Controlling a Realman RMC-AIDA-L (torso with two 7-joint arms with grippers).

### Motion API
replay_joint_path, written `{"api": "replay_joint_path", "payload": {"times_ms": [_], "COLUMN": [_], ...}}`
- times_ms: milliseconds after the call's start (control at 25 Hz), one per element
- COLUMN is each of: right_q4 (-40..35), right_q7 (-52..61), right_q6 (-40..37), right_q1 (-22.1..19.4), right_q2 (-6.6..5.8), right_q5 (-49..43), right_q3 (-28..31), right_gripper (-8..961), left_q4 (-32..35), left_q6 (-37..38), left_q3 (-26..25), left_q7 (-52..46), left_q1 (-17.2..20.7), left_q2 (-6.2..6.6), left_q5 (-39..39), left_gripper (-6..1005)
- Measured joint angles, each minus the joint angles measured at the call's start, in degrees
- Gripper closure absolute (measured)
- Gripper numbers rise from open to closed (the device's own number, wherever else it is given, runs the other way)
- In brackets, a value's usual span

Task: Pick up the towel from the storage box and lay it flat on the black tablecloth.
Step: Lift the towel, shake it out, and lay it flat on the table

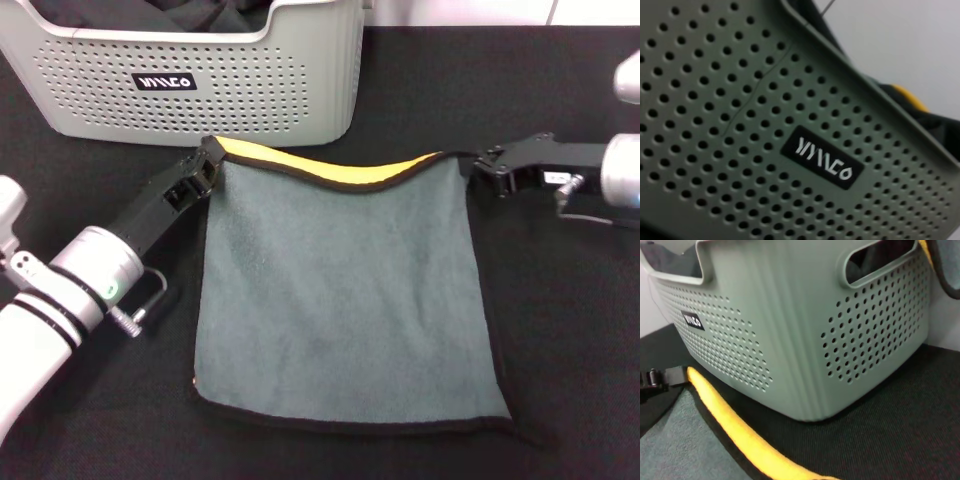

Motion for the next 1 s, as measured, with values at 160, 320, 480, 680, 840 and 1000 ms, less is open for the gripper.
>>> {"api": "replay_joint_path", "payload": {"times_ms": [160, 320, 480, 680, 840, 1000], "right_q4": [0.6, 0.6, 0.7, 1.1, 1.6, 1.6], "right_q7": [0.4, 0.9, 2.0, 2.4, 2.4, 2.4], "right_q6": [-5.7, -9.2, -11.0, -11.4, -11.5, -12.2], "right_q1": [1.9, 2.5, 2.7, 2.4, 2.1, 2.1], "right_q2": [0.06, 0.06, 0.06, 0.06, 0.06, 0.06], "right_q5": [3.6, 5.8, 6.3, 6.5, 7.6, 7.8], "right_q3": [-6.5, -10.9, -13.0, -12.9, -12.8, -12.8], "right_gripper": [938, 937, 937, 937, 937, 937], "left_q4": [0.0, 0.1, 0.2, 0.2, 0.2, 0.1], "left_q6": [-3.3, -6.3, -8.9, -10.2, -10.2, -10.2], "left_q3": [0.0, 0.0, 0.0, 0.0, 0.0, 0.3], "left_q7": [-0.1, -0.9, -2.6, -4.1, -7.1, -8.6], "left_q1": [-1.3, -1.7, -2.2, -2.1, -1.9, -1.9], "left_q2": [-0.05, -0.05, -0.05, -0.04, -0.04, -0.05], "left_q5": [-0.6, -2.0, -2.1, -2.1, -2.1, -1.8], "left_gripper": [990, 989, 989, 988, 987, 987]}}
